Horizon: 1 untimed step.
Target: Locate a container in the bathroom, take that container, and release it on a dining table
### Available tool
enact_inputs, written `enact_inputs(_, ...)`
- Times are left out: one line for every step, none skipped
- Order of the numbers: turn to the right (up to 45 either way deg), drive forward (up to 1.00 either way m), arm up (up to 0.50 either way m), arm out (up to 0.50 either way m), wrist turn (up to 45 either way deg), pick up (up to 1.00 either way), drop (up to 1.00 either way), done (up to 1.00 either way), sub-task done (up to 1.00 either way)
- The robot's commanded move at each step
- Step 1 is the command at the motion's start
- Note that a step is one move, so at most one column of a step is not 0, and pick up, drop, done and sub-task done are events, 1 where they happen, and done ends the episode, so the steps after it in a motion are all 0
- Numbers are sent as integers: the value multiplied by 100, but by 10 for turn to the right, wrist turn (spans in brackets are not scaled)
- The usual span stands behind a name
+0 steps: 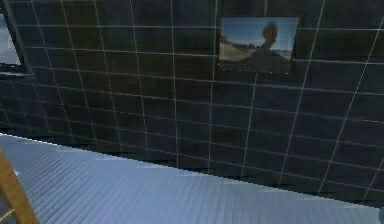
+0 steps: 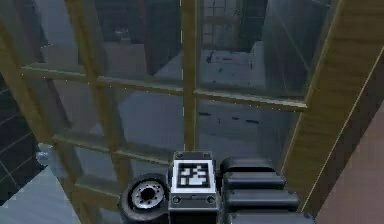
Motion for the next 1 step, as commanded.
enact_inputs(0,45,0,0,0,0,0,0,0)
